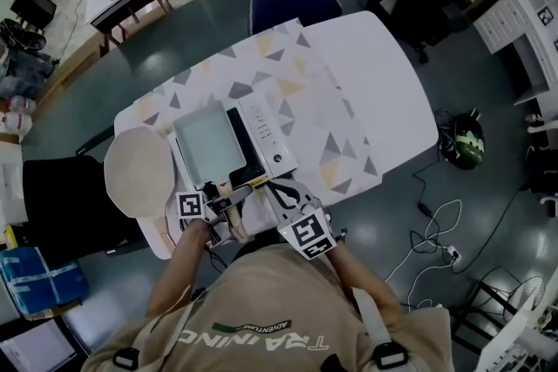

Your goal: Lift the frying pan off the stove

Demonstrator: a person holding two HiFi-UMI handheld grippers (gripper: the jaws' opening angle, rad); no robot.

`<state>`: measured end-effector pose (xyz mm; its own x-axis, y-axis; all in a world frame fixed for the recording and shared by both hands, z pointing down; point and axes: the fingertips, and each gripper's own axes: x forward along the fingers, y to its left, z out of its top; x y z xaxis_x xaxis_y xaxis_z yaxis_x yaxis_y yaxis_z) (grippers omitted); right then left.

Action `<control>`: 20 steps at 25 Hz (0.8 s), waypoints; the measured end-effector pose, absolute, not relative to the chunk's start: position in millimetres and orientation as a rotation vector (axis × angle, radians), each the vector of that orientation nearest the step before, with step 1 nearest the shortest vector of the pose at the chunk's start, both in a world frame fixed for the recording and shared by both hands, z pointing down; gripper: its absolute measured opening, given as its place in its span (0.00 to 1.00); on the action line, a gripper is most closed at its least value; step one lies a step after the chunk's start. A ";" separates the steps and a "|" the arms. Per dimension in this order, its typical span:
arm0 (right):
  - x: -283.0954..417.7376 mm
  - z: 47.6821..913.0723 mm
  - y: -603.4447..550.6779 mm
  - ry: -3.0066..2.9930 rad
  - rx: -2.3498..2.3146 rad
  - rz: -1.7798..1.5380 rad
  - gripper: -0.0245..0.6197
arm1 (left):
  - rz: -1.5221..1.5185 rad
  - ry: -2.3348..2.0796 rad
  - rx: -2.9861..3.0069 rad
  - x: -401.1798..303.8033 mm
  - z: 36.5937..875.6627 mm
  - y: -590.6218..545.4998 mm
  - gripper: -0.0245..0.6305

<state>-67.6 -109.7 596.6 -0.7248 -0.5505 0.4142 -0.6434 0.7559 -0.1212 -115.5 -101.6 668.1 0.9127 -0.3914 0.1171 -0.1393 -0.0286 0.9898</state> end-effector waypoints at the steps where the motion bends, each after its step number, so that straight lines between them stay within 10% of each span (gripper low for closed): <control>1: -66.6 596.1 -111.1 -2.600 0.919 0.364 0.03 | -0.211 -0.427 1.597 -116.2 669.5 -101.8 0.19; 20: -68.3 595.1 -115.1 -2.629 0.837 0.350 0.03 | -0.230 -0.474 1.561 -112.9 656.2 -97.8 0.18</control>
